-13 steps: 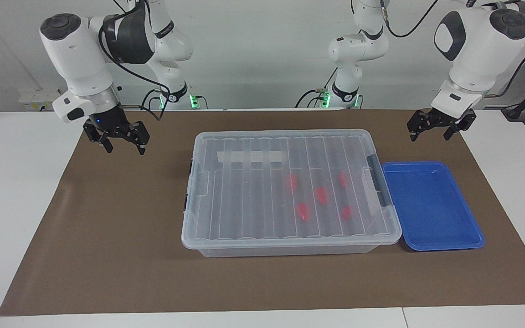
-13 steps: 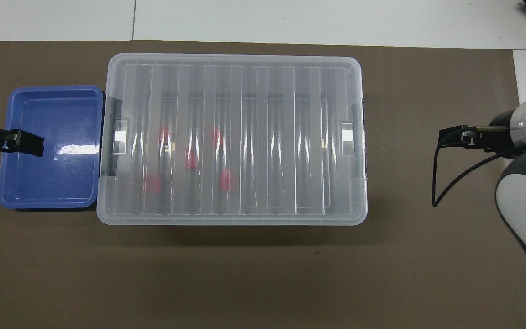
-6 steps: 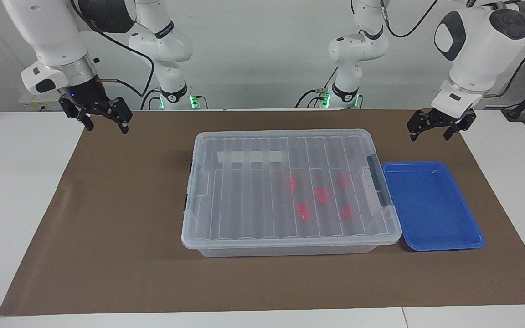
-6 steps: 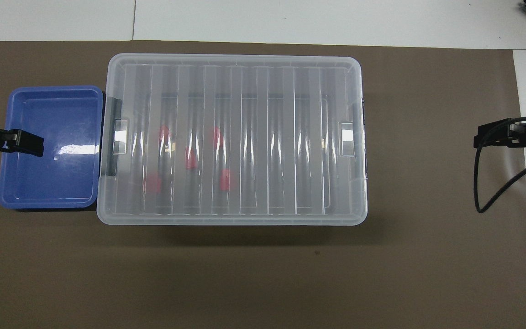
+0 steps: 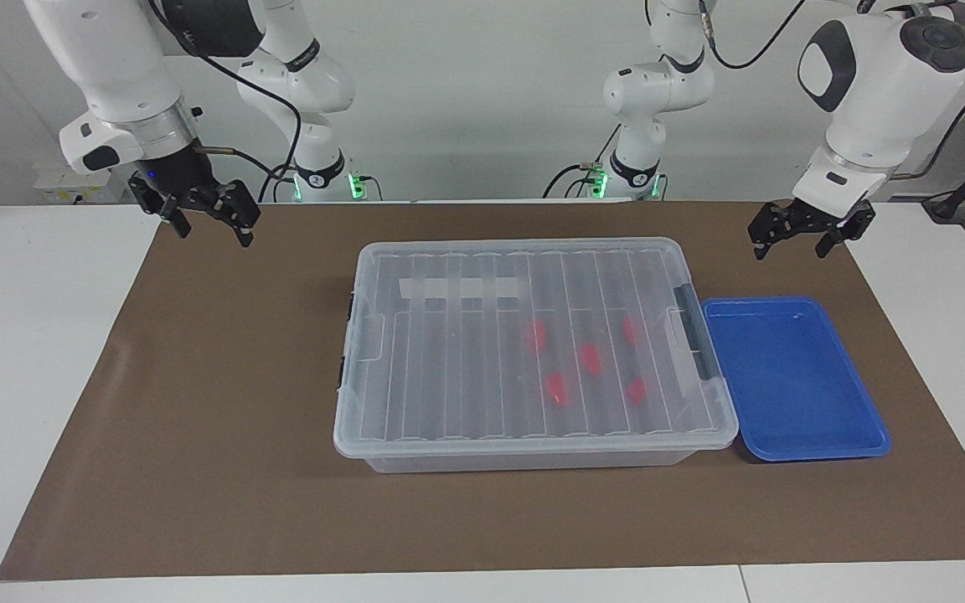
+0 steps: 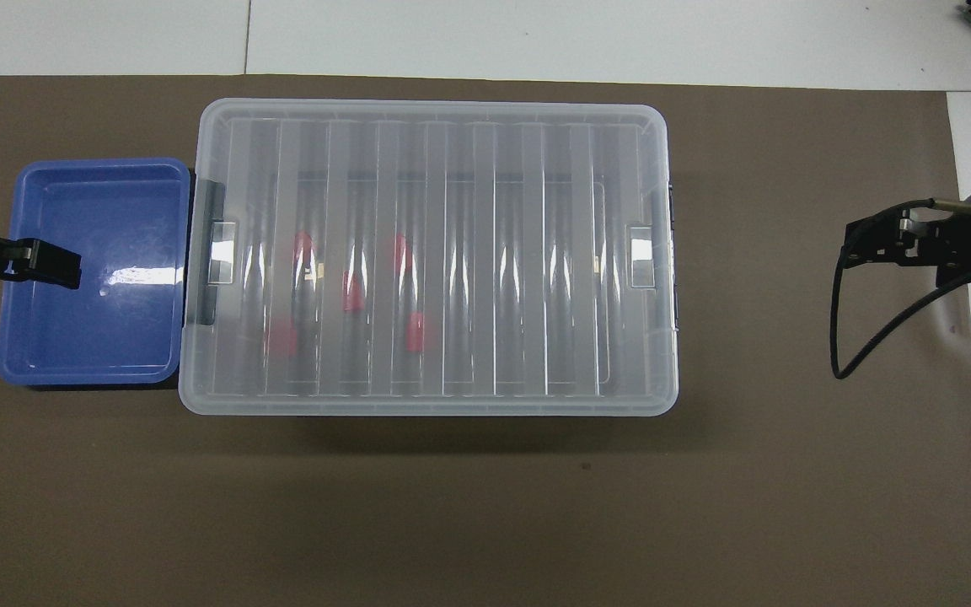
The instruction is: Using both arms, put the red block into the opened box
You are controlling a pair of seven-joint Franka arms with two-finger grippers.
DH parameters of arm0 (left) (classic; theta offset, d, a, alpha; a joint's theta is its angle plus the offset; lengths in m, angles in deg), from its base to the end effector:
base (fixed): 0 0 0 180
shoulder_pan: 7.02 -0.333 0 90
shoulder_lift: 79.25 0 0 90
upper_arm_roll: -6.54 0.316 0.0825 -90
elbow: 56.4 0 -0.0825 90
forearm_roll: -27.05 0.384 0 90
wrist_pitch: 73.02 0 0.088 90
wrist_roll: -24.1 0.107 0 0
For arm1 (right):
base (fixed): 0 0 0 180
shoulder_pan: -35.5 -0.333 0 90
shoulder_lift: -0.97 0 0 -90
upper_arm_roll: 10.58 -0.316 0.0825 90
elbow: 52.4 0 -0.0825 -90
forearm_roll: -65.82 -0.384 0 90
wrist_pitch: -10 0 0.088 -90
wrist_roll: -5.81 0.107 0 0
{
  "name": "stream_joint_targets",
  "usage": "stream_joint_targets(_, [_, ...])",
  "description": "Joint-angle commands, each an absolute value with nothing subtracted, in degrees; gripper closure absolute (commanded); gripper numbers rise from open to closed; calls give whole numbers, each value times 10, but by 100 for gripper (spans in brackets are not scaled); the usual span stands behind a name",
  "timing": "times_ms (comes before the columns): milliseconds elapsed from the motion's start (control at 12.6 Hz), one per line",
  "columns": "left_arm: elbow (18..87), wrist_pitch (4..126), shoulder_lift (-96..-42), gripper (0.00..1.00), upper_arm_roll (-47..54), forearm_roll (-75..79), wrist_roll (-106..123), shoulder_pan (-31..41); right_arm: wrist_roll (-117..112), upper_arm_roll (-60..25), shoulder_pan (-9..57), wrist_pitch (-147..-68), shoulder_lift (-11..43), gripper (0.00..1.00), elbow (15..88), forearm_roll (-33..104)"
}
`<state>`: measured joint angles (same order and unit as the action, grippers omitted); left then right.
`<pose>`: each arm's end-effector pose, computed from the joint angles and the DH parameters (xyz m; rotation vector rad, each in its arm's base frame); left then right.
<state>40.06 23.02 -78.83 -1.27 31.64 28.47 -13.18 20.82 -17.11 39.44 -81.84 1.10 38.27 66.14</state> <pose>0.5624 -0.0082 0.5764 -3.0583 0.1746 0.0252 0.5577 0.0246 0.6206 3.1206 -0.3394 0.0295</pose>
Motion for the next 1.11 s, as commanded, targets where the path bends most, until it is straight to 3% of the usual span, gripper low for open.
stream_joint_targets(0, [419, 240, -806, 0, -11, 310, 288, -134, 216, -174, 397, -810, 16, 0, 374, 664])
stream_joint_targets(792, [419, 240, -806, 0, -11, 310, 288, -134, 212, -177, 382, -804, 11, 0, 378, 662])
stream_joint_targets(1029, [419, 240, -805, 0, -11, 310, 288, -134, 212, -130, 333, -803, 11, 0, 378, 664])
